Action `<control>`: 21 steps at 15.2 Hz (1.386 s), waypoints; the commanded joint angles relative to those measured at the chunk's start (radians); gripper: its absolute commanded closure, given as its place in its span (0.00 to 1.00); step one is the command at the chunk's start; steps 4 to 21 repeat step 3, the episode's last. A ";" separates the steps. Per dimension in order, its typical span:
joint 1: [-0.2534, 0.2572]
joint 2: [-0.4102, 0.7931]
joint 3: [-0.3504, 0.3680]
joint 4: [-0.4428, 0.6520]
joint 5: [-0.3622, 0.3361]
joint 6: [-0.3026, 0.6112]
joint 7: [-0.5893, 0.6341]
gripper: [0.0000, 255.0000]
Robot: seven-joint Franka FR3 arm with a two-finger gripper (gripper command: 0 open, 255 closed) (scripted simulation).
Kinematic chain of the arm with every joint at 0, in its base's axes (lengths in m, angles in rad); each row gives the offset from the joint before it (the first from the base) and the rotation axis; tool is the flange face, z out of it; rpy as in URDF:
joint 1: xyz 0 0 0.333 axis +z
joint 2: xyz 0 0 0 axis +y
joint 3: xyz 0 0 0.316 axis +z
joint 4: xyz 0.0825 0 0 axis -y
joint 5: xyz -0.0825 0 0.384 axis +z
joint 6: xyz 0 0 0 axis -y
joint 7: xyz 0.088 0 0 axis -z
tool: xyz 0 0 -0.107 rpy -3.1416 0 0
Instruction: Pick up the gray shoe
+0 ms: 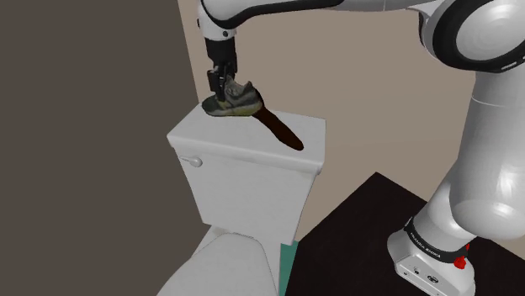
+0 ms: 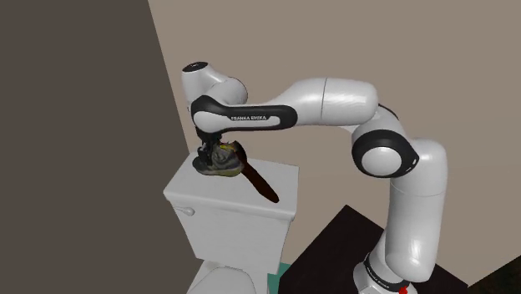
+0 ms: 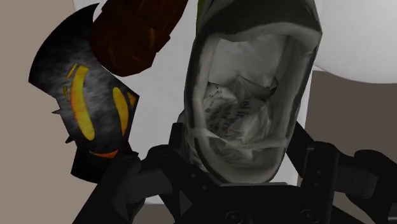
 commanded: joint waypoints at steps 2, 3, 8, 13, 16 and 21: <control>0.002 0.004 0.000 0.034 -0.001 -0.029 -0.003 1.00; 0.002 0.004 0.000 0.034 -0.001 -0.029 -0.003 1.00; 0.002 0.004 0.000 0.034 -0.001 -0.029 -0.003 1.00; 0.002 0.004 0.000 0.034 -0.001 -0.029 -0.003 1.00; 0.002 0.004 0.000 0.034 -0.001 -0.029 -0.003 1.00; 0.002 0.004 0.000 0.034 -0.001 -0.029 -0.003 1.00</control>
